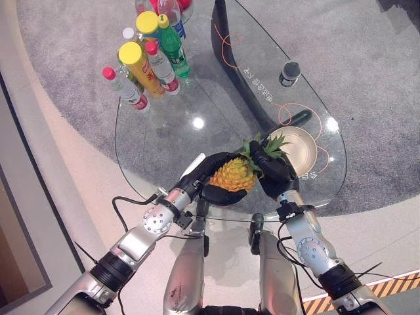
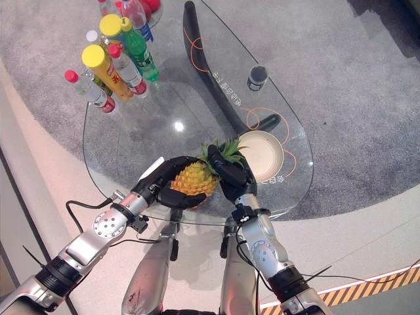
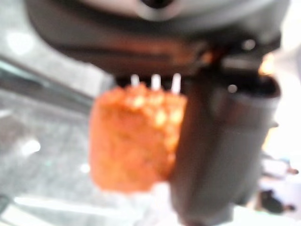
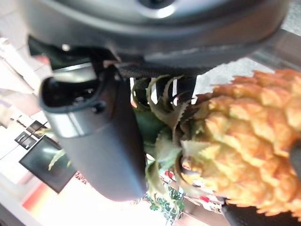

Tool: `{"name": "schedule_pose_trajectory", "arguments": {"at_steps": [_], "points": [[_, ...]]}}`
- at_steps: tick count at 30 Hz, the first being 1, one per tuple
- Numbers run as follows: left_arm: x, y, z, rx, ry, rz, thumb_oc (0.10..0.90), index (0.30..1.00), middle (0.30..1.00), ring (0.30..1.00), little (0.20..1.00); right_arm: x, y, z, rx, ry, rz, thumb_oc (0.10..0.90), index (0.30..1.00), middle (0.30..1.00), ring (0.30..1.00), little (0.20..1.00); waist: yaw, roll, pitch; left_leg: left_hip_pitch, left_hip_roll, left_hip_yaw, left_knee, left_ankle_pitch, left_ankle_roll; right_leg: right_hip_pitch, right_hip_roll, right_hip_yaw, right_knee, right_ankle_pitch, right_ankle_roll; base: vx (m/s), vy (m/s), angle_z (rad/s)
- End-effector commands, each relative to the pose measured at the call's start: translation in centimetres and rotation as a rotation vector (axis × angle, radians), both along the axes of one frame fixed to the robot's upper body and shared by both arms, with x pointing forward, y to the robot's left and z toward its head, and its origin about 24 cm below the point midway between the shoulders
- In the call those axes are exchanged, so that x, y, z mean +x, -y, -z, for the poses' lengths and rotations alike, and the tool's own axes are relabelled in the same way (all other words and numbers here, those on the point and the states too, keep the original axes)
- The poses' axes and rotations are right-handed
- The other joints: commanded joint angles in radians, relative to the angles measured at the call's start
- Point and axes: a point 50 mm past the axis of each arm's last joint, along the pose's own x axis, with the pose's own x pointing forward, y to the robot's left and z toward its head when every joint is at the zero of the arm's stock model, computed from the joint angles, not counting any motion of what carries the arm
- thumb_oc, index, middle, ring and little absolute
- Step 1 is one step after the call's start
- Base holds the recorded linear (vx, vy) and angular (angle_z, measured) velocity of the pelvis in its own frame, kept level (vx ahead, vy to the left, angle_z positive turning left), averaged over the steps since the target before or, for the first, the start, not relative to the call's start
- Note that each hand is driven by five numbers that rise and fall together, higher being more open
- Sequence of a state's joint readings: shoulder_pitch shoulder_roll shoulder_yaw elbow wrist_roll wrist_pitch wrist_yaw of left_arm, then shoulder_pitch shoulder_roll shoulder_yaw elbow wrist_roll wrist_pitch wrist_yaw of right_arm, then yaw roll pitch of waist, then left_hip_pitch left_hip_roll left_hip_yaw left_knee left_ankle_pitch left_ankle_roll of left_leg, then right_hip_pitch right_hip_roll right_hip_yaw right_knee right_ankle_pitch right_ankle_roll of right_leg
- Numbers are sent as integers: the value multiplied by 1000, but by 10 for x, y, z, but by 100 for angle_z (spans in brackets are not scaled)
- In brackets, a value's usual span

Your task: Pick up the fruit to the plate

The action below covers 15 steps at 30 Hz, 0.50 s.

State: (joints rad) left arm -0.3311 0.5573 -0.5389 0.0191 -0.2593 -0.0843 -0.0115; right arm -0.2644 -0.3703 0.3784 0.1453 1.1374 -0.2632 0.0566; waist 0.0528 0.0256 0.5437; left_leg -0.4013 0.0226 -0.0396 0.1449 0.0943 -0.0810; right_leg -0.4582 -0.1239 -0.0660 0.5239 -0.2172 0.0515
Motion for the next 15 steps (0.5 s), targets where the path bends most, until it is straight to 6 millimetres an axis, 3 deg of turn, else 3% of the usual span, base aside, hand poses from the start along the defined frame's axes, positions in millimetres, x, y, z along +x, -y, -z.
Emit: {"name": "schedule_pose_trajectory", "arguments": {"at_steps": [1, 15], "points": [[1, 13, -23, -57, 109, 26, 800, 900, 900, 900, 900, -20, -69, -99, 159, 521, -338, 100, 300, 300, 300, 200, -38, -45, -24, -4, -54, 74, 210, -111, 85, 106, -11, -73, -274, 251, -5, 0, 0, 0], [3, 4, -19, -33, 123, -38, 800, 900, 900, 900, 900, -19, -59, -100, 133, 536, -292, 100, 300, 300, 300, 200, -42, -47, -24, -6, -50, 73, 211, -110, 82, 103, -1, -73, -268, 246, -10, 0, 0, 0]]}}
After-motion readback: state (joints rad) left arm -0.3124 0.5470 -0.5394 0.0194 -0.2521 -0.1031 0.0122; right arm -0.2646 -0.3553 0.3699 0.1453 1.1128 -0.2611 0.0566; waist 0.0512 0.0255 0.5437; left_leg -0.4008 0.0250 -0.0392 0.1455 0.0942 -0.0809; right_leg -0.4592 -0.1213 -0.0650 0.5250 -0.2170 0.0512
